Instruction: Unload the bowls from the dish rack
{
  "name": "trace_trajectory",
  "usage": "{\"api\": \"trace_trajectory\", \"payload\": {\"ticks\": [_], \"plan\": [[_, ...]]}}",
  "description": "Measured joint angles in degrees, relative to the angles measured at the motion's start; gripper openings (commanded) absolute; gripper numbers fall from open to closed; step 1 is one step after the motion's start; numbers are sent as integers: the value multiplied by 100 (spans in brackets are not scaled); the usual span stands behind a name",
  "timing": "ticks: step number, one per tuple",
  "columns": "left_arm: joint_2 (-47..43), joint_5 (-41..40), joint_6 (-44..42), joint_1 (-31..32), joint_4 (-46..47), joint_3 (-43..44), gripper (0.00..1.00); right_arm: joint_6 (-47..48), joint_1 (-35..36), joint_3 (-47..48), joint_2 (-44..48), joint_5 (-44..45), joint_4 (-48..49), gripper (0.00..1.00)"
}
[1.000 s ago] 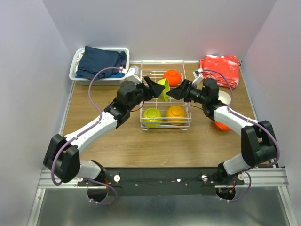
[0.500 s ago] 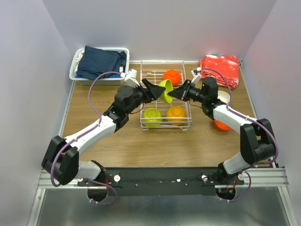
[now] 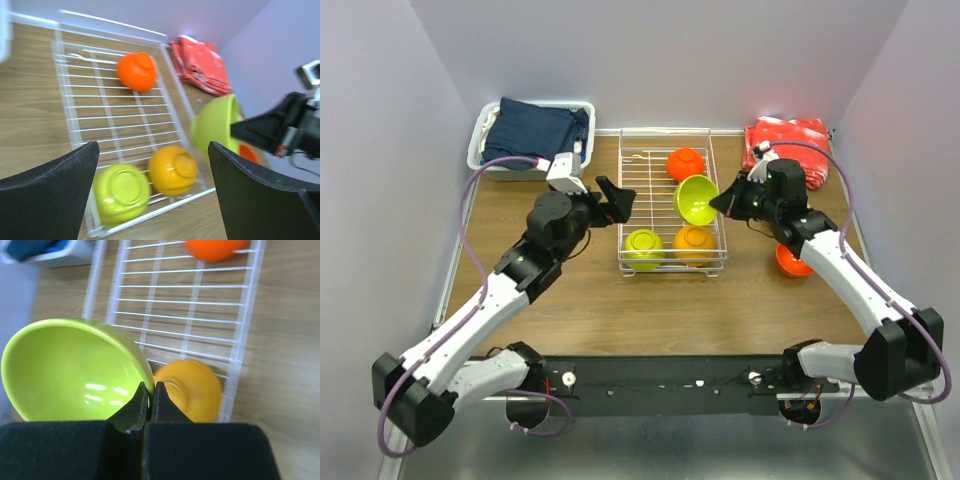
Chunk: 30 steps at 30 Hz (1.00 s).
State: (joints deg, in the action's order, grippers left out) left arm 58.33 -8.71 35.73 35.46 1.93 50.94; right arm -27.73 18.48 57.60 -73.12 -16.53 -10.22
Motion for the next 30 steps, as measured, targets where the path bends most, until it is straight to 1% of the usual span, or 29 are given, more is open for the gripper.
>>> {"api": "trace_trajectory", "payload": {"ticks": [4,5,6,9,12,14,18,23,30], "plan": [[-750,-780,-962,0,-1228,203,99,208,0,192,372,1097,-1137,1],[-901,-822,-1005,0,-1292,201,99,227,0,232,424,1342,-1377,1],[-1117,-992,-1220,0,-1519,195,99,229,-9,275,507,1766,-1703,1],[-1687,-1296,-1602,0,-1899,-46,99,216,-94,310,614,2435,-2251,1],[-2159,-1504,-1926,0,-2166,-433,99,107,-457,319,688,2962,-2798,1],[-2218,-1530,-2057,0,-2310,-573,99,9,-861,319,704,3185,-3060,1],[-2267,-1528,-2258,0,-2540,-691,99,-160,-1628,289,704,3165,-3241,1],[-2673,-1526,-2347,0,-2564,-835,99,-439,-2885,-319,833,2835,-3193,1],[-2876,-1521,-2371,0,-2538,-848,99,-529,-3560,-564,621,2295,-3189,1]]}}
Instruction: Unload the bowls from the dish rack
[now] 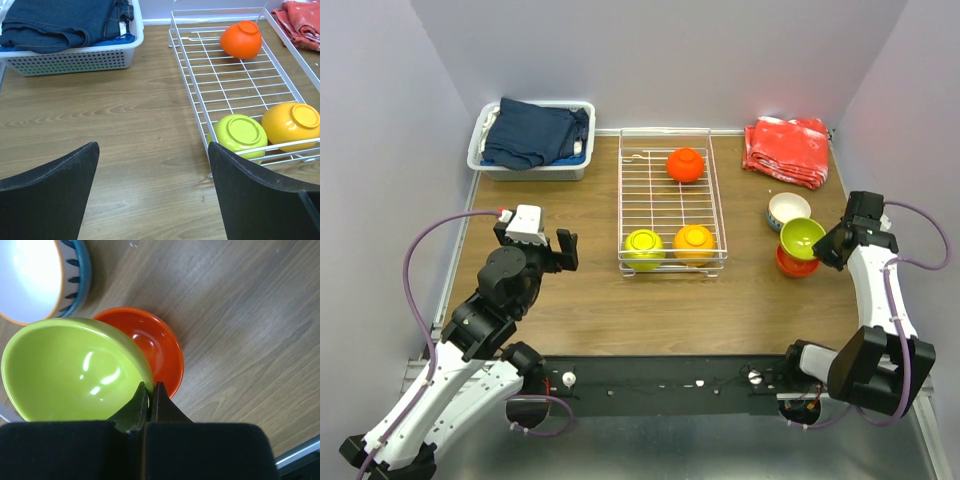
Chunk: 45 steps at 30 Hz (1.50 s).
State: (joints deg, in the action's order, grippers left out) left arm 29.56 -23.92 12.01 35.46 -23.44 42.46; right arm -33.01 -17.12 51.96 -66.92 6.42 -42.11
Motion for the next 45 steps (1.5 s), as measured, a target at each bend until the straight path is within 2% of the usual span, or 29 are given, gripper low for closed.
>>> {"api": "trace_trajectory", "payload": {"ticks": [9,18,25,30,35,42,45], "plan": [[-15,0,-4,17,0,-26,99,-2,-173,-273,-361,-411,44,8],[94,0,-7,17,0,-26,99,-44,-254,-522,-352,-435,122,13],[225,4,-9,17,0,-26,99,-42,-348,-577,-267,-337,212,23],[286,11,-11,17,0,-26,99,-37,-363,-599,-229,-352,387,22],[343,15,-13,17,2,-26,99,-44,-374,-815,-168,-437,673,16],[431,55,-17,17,9,-26,99,-70,-389,-1071,-13,-608,997,16],[494,74,-17,17,13,-26,99,-114,-389,-1169,2,-649,1117,20]]}}
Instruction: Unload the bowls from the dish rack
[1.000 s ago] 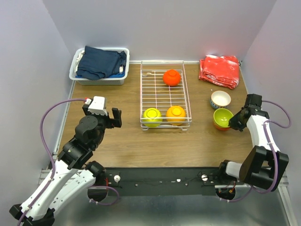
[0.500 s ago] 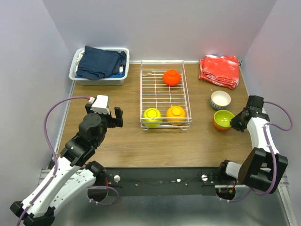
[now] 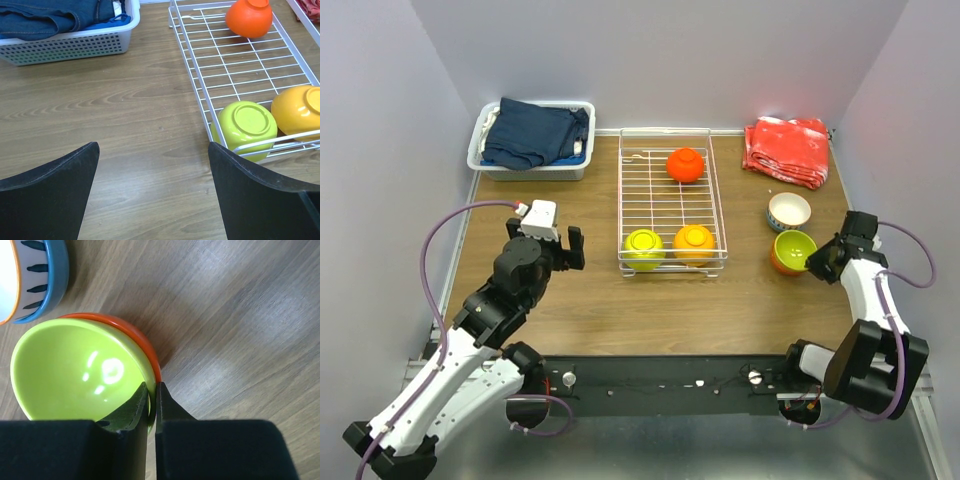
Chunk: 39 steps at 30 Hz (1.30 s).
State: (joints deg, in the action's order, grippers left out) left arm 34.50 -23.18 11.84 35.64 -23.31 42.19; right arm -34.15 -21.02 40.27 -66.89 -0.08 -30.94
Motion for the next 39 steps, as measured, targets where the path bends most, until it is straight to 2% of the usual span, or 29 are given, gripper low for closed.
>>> {"api": "trace_trajectory", "payload": {"ticks": [3,7,12,13,18,22,26,34,39], "plan": [[57,37,0,0,7,0,99,-52,0,-90,116,-13,57,27],[175,149,7,0,33,0,99,-96,0,-120,428,-37,87,43],[671,568,114,0,55,168,99,-94,0,-120,925,-192,114,48],[824,680,151,0,72,256,99,-85,0,-120,1051,-223,120,54],[1810,1231,505,0,186,898,99,22,0,-120,1604,-503,181,69],[2861,1655,909,0,404,1622,99,101,2,-164,1978,-944,413,88],[3991,1939,1360,0,691,2312,99,173,295,-238,2144,-1276,651,98],[6369,2135,2439,-81,1211,4050,99,455,1067,-319,2232,-1641,883,100],[7390,2140,3021,-192,1563,4927,99,573,1314,-361,2343,-1832,990,100]]}}
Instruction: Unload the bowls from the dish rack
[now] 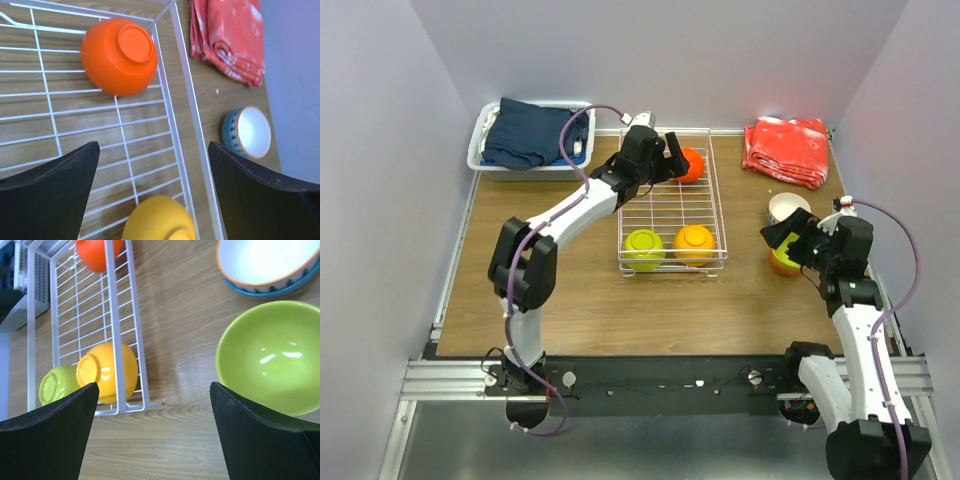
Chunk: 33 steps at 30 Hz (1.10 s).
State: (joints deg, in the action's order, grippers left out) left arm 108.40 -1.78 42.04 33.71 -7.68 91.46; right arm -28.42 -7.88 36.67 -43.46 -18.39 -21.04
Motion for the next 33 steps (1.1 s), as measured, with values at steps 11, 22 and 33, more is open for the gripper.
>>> {"api": "trace_trajectory", "payload": {"ticks": [11,22,33], "plan": [[1729,-317,1080,-304,234,1340,99,153,334,-66,59,-210,48,100],[2522,-374,1749,-365,221,1849,99,227,457,-127,63,-208,50,100],[2942,-341,2057,-437,358,2184,99,264,494,-160,63,-208,50,100]]}}
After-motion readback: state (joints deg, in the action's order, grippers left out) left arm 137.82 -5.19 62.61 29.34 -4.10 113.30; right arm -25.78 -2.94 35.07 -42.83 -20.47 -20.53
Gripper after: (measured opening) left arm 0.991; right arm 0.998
